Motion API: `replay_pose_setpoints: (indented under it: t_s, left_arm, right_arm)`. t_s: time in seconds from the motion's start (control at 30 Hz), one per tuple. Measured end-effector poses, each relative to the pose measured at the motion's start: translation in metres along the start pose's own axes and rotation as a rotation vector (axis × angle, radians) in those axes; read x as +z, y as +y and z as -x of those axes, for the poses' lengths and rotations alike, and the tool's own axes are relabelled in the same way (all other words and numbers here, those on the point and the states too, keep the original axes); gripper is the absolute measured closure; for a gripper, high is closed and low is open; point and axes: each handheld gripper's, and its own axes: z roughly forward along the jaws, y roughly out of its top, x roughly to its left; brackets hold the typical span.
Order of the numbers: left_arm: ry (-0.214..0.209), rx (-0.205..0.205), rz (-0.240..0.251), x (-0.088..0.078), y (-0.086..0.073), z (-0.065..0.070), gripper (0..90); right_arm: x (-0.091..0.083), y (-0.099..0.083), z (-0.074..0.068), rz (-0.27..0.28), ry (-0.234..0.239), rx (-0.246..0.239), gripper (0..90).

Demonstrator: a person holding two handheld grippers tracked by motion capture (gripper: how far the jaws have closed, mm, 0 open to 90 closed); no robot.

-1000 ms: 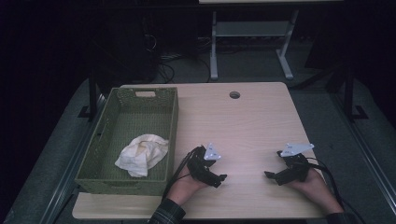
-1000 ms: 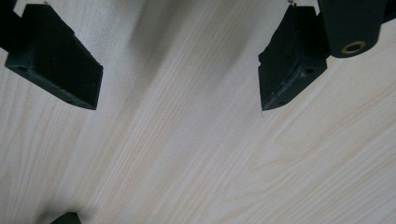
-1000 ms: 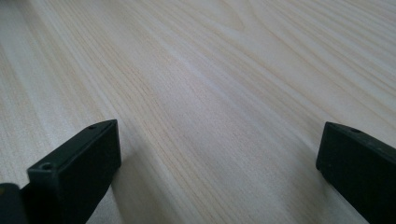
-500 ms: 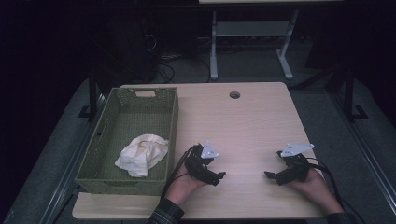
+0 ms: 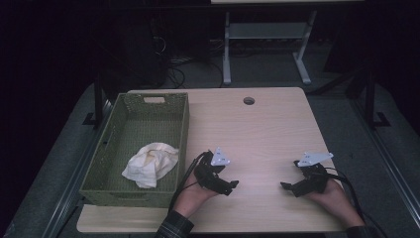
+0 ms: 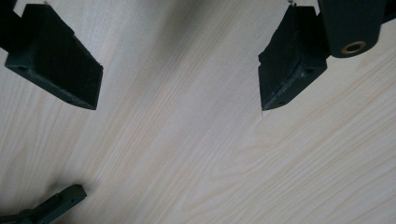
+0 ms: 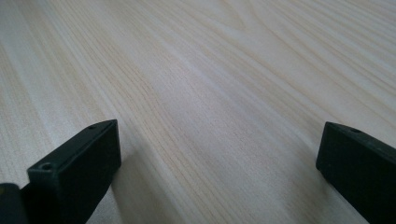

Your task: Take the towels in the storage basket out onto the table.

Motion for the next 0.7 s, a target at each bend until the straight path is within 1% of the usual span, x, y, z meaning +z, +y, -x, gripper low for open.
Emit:
replay_pose_setpoints:
  t_s: [0.13,0.27,0.5,0.53,0.7]
  left_arm:
    - [-0.005,-0.009,0.004,-0.002,0.002,0.000,13.2]
    - [-0.019,-0.019,-0.009,-0.003,0.004,0.000,13.2]
    - [-0.027,-0.021,0.005,-0.008,0.009,-0.001,13.2]
    - [-0.026,-0.015,0.007,-0.009,0.011,-0.001,13.2]
    - [-0.026,-0.013,0.018,-0.012,0.014,-0.001,13.2]
  right_arm:
    - [0.000,0.000,0.000,0.000,0.000,0.000,0.0]
    - [0.000,0.000,0.000,0.000,0.000,0.000,0.0]
    - [0.000,0.000,0.000,0.000,0.000,0.000,0.0]
    - [0.000,0.000,0.000,0.000,0.000,0.000,0.0]
    - [0.000,0.000,0.000,0.000,0.000,0.000,0.0]
